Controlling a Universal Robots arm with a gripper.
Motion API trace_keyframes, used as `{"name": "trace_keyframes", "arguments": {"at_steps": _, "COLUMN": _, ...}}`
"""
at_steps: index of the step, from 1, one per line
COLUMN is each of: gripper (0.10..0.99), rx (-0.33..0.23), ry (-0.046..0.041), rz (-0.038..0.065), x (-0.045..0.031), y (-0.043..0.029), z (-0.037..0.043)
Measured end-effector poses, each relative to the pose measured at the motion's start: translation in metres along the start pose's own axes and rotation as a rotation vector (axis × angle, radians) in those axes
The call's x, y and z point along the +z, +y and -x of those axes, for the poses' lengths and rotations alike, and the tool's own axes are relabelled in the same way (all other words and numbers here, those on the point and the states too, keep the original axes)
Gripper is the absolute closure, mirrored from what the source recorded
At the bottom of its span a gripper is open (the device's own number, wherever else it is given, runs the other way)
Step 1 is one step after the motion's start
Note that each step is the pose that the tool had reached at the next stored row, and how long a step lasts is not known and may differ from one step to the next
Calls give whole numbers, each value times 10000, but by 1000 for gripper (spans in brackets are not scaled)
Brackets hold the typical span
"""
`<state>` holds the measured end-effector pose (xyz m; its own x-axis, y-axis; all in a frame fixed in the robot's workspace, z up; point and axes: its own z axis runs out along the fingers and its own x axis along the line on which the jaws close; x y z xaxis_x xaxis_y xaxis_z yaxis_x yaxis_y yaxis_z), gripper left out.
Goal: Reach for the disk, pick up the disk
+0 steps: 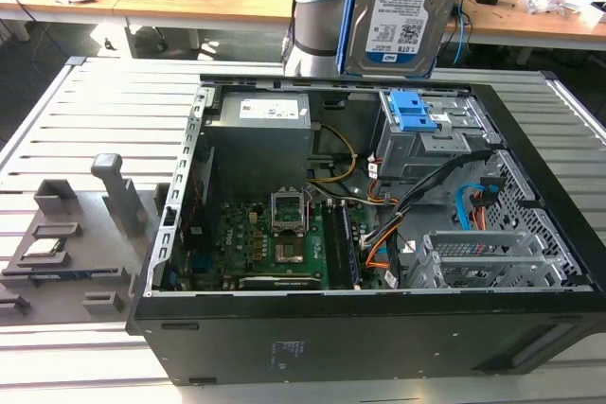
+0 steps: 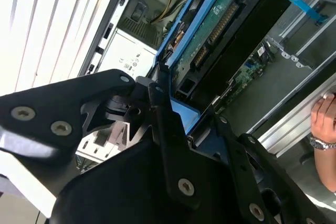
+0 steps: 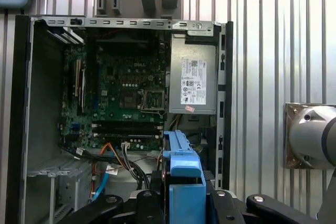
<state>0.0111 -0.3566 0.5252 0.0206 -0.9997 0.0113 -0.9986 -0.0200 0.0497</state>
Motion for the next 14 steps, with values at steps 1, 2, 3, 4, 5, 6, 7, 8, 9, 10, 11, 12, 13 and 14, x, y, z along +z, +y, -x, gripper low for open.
{"name": "trace_keyframes", "arguments": {"at_steps": 1, "gripper": 718, "rx": -2, "ry": 1, "rz": 1, "x": -3, "y": -49, "z": 1}}
{"name": "trace_keyframes", "arguments": {"at_steps": 2, "gripper": 718, "rx": -1, "ry": 3, "rz": 1, "x": -5, "y": -80, "z": 1}}
{"name": "trace_keyframes", "arguments": {"at_steps": 3, "gripper": 718, "rx": 0, "ry": 2, "rz": 1, "x": -6, "y": -110, "z": 2}}
{"name": "trace_keyframes", "arguments": {"at_steps": 4, "gripper": 718, "rx": -2, "ry": 0, "rz": 1, "x": -8, "y": -144, "z": 2}}
{"name": "trace_keyframes", "arguments": {"at_steps": 5, "gripper": 718, "rx": 0, "ry": 2, "rz": 1, "x": -12, "y": -214, "z": 3}}
{"name": "trace_keyframes", "arguments": {"at_steps": 6, "gripper": 718, "rx": -1, "ry": 1, "rz": 2, "x": -16, "y": -296, "z": 4}}
{"name": "trace_keyframes", "arguments": {"at_steps": 7, "gripper": 718, "rx": -1, "ry": 2, "rz": 1, "x": -18, "y": -339, "z": 5}}
{"name": "trace_keyframes", "arguments": {"at_steps": 8, "gripper": 718, "rx": -2, "ry": 2, "rz": 2, "x": -19, "y": -369, "z": 5}}
{"name": "trace_keyframes", "arguments": {"at_steps": 9, "gripper": 718, "rx": 1, "ry": 1, "rz": 2, "x": -22, "y": -430, "z": 6}}
{"name": "trace_keyframes", "arguments": {"at_steps": 10, "gripper": 718, "rx": -2, "ry": 2, "rz": 2, "x": -25, "y": -480, "z": 6}}
{"name": "trace_keyframes", "arguments": {"at_steps": 11, "gripper": 718, "rx": 0, "ry": 1, "rz": 2, "x": -28, "y": -545, "z": 6}}
{"name": "trace_keyframes", "arguments": {"at_steps": 12, "gripper": 718, "rx": -2, "ry": 1, "rz": 2, "x": -29, "y": -577, "z": 6}}
{"name": "trace_keyframes", "arguments": {"at_steps": 13, "gripper": 718, "rx": -2, "ry": 1, "rz": 2, "x": -31, "y": -604, "z": 7}}
{"name": "trace_keyframes", "arguments": {"at_steps": 14, "gripper": 718, "rx": -1, "ry": 0, "rz": 2, "x": -34, "y": -667, "z": 6}}
